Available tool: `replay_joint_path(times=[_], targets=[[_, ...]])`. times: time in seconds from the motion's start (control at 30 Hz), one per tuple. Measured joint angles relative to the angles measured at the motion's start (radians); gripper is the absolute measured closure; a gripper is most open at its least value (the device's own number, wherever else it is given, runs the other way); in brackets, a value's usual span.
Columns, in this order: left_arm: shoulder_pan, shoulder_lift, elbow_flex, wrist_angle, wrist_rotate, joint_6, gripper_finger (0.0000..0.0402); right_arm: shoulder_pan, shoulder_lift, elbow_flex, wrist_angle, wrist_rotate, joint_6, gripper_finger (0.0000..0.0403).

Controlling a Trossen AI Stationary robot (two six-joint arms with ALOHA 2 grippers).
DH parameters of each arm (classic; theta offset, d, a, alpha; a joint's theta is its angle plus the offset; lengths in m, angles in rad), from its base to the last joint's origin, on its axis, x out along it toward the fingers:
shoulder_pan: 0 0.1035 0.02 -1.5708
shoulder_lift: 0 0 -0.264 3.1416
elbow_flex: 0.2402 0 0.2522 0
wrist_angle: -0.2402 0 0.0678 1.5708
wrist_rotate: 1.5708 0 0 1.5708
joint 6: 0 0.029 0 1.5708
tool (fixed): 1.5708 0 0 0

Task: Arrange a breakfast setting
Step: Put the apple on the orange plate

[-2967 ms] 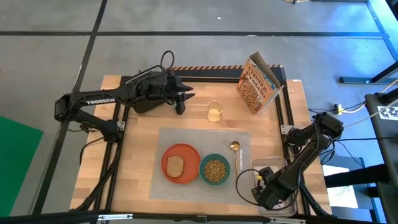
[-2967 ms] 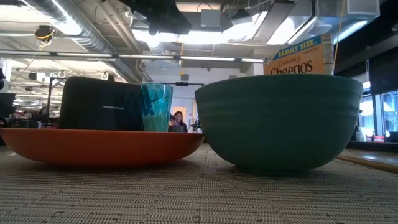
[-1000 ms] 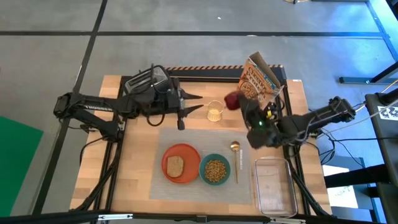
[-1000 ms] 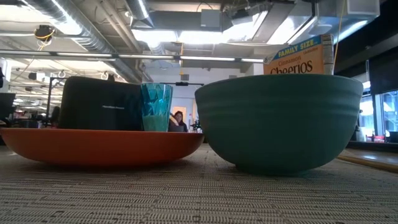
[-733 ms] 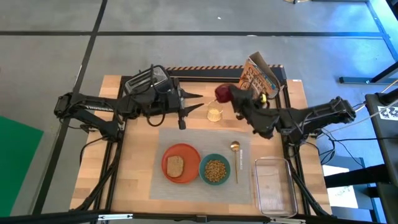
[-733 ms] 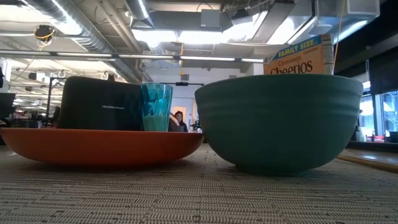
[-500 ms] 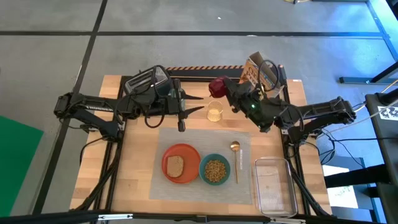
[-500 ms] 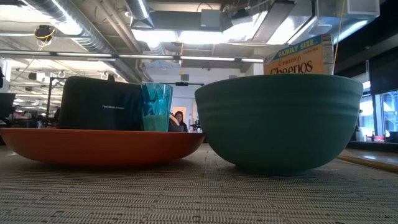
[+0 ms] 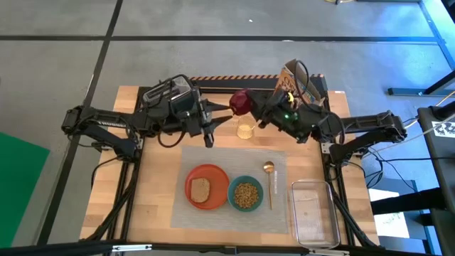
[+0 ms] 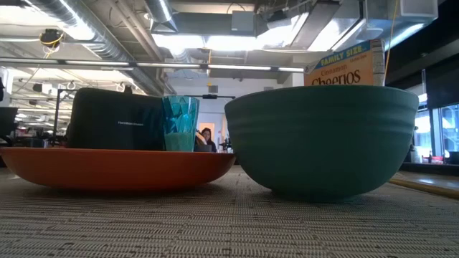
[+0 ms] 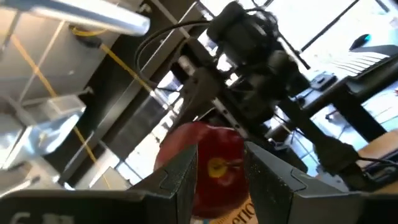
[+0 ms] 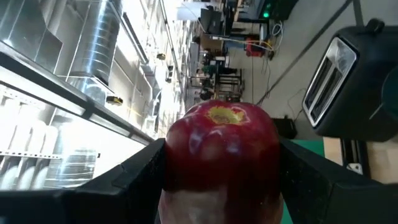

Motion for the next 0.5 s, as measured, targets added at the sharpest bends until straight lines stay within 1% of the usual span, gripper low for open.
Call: replay_joint_path(times=[0.17, 0.37, 0.5], targets=[[0.024, 0.001, 0.000, -0.032, 0.079, 0.026, 0.0278, 0.001, 0.000, 0.000, 0.002, -0.003, 0.020, 0.0150], [0.038, 0.001, 0.000, -0.032, 0.092, 0.054, 0.0278, 0.002, 0.000, 0.000, 0.013, -0.007, 0.020, 0.0150], [0.039, 0.015, 0.001, -0.014, 0.130, 0.095, 0.0278, 0.002, 0.000, 0.000, 0.020, -0.007, 0.020, 0.0150]])
